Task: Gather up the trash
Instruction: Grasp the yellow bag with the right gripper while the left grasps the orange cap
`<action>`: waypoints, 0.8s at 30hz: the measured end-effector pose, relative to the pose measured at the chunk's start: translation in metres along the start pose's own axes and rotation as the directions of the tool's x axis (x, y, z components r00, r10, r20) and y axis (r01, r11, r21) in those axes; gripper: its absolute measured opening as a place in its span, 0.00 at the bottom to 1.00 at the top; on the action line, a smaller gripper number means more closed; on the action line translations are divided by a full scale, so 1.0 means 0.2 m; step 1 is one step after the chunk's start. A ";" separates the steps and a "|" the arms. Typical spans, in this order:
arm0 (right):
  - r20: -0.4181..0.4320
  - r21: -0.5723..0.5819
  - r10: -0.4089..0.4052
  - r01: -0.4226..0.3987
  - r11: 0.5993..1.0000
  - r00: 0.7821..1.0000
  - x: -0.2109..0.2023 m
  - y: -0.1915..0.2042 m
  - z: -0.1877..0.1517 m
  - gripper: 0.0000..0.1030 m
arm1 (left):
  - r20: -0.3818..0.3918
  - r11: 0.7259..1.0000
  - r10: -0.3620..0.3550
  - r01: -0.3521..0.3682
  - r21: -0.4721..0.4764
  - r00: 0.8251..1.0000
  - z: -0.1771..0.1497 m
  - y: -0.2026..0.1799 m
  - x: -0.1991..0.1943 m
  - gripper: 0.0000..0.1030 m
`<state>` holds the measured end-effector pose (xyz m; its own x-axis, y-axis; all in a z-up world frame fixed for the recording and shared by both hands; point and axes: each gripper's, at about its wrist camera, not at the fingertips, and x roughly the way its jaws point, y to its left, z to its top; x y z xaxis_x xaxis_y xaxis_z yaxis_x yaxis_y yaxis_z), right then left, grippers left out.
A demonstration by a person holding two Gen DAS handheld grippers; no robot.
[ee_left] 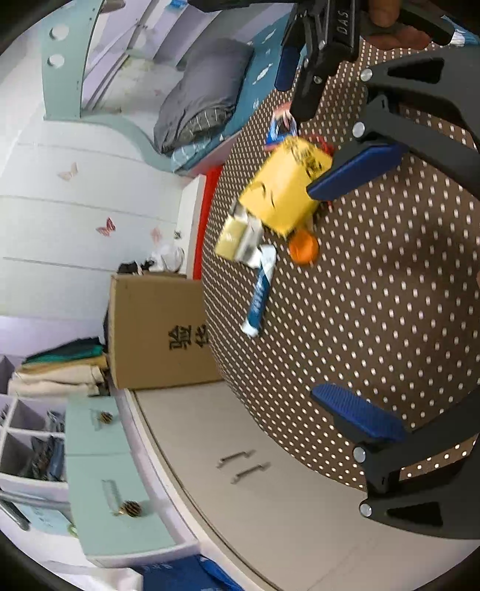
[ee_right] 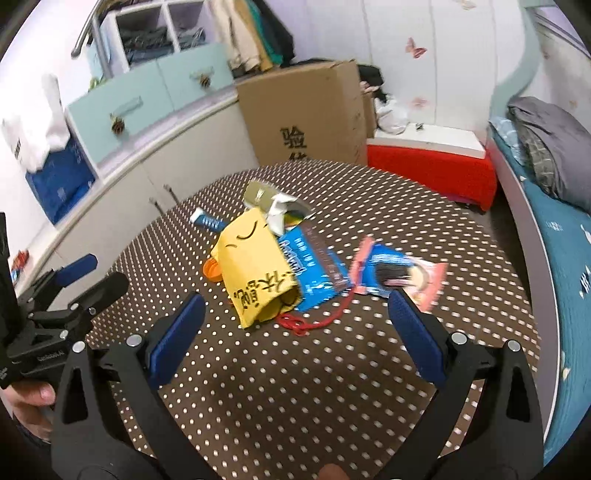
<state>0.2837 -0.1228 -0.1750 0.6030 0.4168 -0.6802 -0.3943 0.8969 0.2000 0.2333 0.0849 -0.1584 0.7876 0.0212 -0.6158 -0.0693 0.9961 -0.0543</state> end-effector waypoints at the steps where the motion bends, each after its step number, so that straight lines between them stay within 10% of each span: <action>1: -0.007 -0.009 -0.004 0.004 1.000 1.000 0.03 0.02 0.00 0.94 | -0.006 1.000 0.003 -0.003 -0.007 1.000 -0.01 0.02 0.01 0.95; 6: -0.042 -0.070 0.016 -0.019 0.997 0.999 0.17 0.10 0.03 0.87 | -0.024 1.000 0.013 -0.013 -0.003 1.000 -0.03 0.05 0.06 0.95; 10: -0.089 -0.097 0.015 -0.024 0.995 0.996 0.28 0.13 0.04 0.45 | -0.044 1.000 0.016 -0.015 0.004 0.999 -0.04 0.05 0.10 0.95; 13: -0.065 -0.047 0.073 -0.076 0.996 0.995 0.25 0.10 0.02 0.33 | -0.058 0.999 0.019 -0.018 0.027 0.998 -0.04 0.03 0.13 0.95; 24: 0.094 0.133 0.160 -0.171 0.976 0.983 -0.11 -0.15 -0.08 0.31 | -0.118 0.989 0.011 0.006 0.148 0.993 0.03 -0.12 0.36 0.95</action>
<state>0.2709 -0.1614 -0.1781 0.5947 0.5666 -0.5703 -0.3961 0.8238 0.4055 0.2941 0.0634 -0.1970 0.7087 0.0223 -0.7051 0.0272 0.9979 0.0589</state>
